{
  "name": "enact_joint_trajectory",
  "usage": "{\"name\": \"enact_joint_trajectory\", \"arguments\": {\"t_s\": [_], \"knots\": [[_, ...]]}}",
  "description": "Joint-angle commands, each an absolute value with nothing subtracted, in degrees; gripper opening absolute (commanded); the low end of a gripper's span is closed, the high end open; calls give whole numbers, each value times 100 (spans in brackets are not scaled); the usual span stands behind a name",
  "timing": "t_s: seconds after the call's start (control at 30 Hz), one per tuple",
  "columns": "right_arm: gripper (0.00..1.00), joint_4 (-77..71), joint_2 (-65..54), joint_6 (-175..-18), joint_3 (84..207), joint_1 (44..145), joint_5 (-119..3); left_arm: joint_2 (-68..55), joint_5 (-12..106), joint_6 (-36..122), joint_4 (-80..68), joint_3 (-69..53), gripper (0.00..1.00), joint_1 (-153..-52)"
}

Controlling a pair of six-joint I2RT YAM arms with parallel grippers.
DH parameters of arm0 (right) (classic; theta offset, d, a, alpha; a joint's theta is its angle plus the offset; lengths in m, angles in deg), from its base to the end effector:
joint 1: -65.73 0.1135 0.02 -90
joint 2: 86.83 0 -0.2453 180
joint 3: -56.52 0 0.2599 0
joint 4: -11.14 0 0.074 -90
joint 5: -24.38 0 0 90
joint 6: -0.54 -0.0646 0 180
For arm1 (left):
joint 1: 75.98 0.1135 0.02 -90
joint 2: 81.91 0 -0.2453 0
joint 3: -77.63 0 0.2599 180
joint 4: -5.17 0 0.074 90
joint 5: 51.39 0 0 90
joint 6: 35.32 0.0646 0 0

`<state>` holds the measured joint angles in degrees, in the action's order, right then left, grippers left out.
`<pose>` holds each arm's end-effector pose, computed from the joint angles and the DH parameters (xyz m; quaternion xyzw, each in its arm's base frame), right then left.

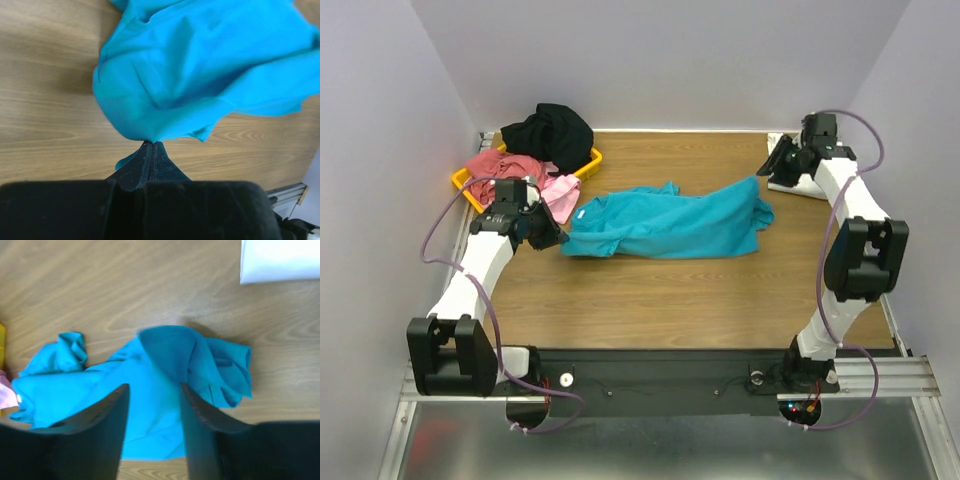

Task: Fold and stack the t-shirts
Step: Flatten the tshirt out

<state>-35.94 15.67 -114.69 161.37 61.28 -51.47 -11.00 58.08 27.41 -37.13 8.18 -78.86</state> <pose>0.4298 -0.0176 0.2675 0.1888 0.8975 0.1807 0.3552 0.2956 -0.0364 0.2454 -0.1266 0.9000 -0.2508 0.3332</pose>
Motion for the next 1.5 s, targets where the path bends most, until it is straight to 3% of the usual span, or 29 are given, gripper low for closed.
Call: {"name": "enact_joint_trajectory", "arguments": {"t_s": [0.0, 0.13, 0.4, 1.0, 1.47], "knots": [[54, -3437, 1925, -11328, 16138, 6107, -4507, -1046, 5610, 2945, -3349, 1031, 0, -7862], [61, -3201, 1724, -11152, 15349, 6107, -4216, -1011, 5636, 2945, -3288, 1137, 0, -7862], [62, -2691, 1521, -10985, 14274, 6107, -3592, -905, 5680, 3033, -3235, 1321, 0, -7862], [58, -2532, 2101, -10747, 14062, 6256, -3899, -694, 5716, 3033, -3182, 1313, 0, -7862], [56, -2541, 1794, -10677, 13588, 6362, -4101, -554, 5742, 3051, -3138, 1278, 0, -7862]]}}
